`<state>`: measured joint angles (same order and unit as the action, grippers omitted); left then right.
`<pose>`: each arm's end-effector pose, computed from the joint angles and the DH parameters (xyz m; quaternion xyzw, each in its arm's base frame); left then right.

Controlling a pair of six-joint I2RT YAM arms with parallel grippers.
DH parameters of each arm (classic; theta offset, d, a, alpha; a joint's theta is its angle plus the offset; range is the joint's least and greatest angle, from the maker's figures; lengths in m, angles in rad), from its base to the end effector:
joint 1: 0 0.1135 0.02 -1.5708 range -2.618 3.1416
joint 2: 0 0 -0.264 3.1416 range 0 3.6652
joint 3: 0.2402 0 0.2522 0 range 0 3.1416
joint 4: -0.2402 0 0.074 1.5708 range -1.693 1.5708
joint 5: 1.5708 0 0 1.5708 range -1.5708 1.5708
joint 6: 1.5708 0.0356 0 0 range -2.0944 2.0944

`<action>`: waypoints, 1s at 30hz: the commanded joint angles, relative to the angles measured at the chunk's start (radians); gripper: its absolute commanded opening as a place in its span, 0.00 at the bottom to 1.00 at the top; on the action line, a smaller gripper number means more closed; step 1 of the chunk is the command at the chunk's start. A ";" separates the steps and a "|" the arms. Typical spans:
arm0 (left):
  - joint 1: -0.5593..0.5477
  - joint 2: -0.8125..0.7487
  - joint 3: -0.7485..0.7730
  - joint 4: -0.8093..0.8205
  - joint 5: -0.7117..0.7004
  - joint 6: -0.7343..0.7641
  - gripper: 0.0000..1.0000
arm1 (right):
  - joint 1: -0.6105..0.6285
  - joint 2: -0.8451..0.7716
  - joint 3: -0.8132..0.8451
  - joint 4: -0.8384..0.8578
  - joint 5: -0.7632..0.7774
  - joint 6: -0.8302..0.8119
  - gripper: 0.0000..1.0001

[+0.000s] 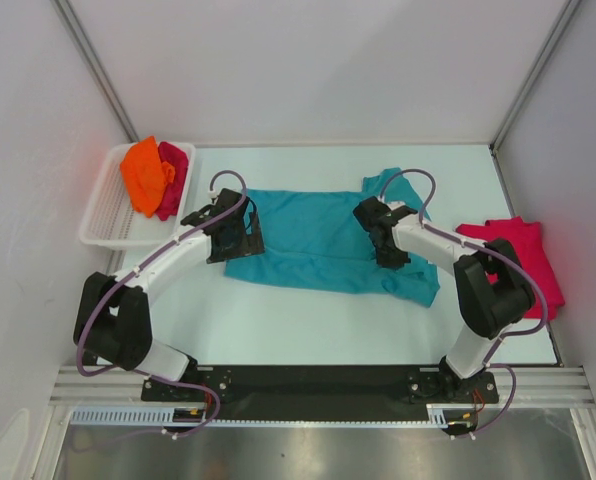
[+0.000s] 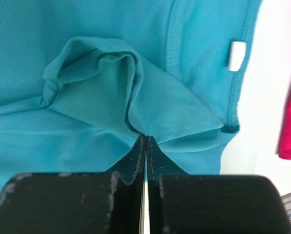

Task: Fold and stack the t-shirts

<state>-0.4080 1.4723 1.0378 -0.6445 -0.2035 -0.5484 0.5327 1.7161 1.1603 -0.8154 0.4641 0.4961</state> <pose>0.2717 -0.1096 0.2316 -0.0923 0.9608 -0.0240 0.2603 0.2829 0.1483 0.1927 0.0052 0.9686 -0.1515 0.1970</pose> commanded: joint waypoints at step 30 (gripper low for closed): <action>0.008 -0.032 -0.005 0.028 -0.014 0.024 0.99 | -0.211 0.247 0.260 0.024 0.308 0.090 0.00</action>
<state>-0.4080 1.4715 1.0264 -0.6304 -0.2066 -0.5404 0.3408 1.9919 1.3956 -0.7948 0.7094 0.5503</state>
